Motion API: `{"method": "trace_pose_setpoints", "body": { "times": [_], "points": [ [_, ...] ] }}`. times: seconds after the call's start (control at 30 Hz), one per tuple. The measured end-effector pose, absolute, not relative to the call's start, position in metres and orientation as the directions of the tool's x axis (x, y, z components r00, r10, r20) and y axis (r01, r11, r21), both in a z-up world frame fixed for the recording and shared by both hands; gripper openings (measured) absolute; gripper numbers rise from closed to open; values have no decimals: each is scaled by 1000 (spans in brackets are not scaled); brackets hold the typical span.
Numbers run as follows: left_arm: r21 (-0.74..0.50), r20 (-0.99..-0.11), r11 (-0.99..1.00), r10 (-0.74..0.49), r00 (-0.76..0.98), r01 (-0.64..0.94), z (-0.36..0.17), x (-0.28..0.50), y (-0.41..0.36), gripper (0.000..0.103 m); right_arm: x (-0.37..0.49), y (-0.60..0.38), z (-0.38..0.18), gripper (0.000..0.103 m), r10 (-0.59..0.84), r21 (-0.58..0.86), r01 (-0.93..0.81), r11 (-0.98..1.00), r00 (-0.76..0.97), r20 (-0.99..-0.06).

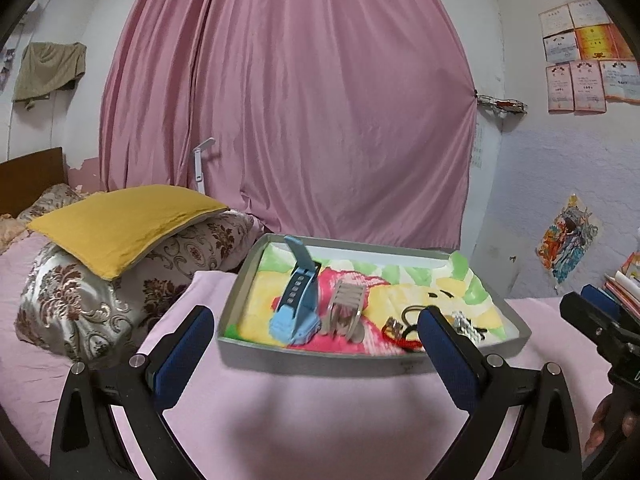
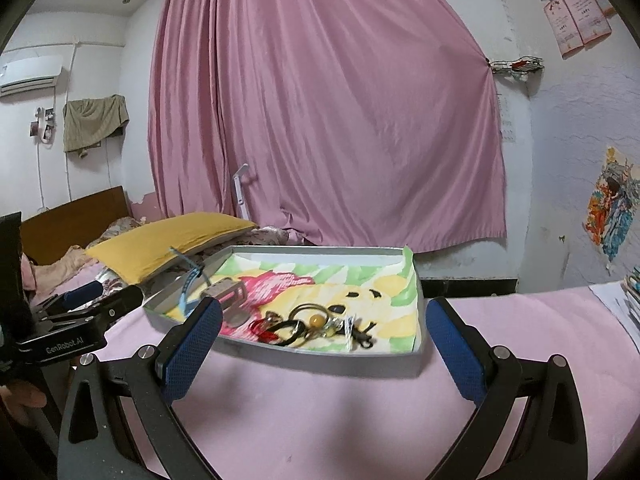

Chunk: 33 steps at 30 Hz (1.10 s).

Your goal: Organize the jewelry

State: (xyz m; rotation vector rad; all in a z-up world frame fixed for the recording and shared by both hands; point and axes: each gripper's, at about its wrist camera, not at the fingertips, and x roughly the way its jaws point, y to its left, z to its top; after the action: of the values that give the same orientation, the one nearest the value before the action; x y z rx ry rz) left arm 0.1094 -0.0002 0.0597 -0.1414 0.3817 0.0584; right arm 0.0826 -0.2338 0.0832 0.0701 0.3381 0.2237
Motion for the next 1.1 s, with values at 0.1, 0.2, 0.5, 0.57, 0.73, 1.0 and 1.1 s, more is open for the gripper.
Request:
{"method": "trace_pose_setpoints", "body": {
  "times": [0.1,0.2,0.5,0.57,0.73,1.0,1.1],
  "points": [
    [-125,-386,988,31,922,-86,56,96,3,102,71,-233,80,100,231,113,-205,972,917,-323],
    [-119,-396,989,37,918,-91,52,85,6,102,60,-232,75,100,227,116,-199,973,917,-329],
    [-109,-400,990,42,916,-92,49,60,7,102,40,-228,67,100,222,132,-187,974,909,-353],
    [-106,-406,990,40,913,-90,46,55,5,102,36,-228,62,100,218,131,-183,974,907,-360],
    [-111,-427,990,29,904,-85,34,48,4,102,28,-226,51,100,202,124,-167,978,905,-375],
    [-98,-440,990,53,897,-106,16,45,7,102,23,-224,46,100,182,113,-151,982,912,-368],
    [-106,-450,988,49,892,-108,12,46,8,102,23,-224,45,100,184,122,-149,981,912,-367]
  ]
}}
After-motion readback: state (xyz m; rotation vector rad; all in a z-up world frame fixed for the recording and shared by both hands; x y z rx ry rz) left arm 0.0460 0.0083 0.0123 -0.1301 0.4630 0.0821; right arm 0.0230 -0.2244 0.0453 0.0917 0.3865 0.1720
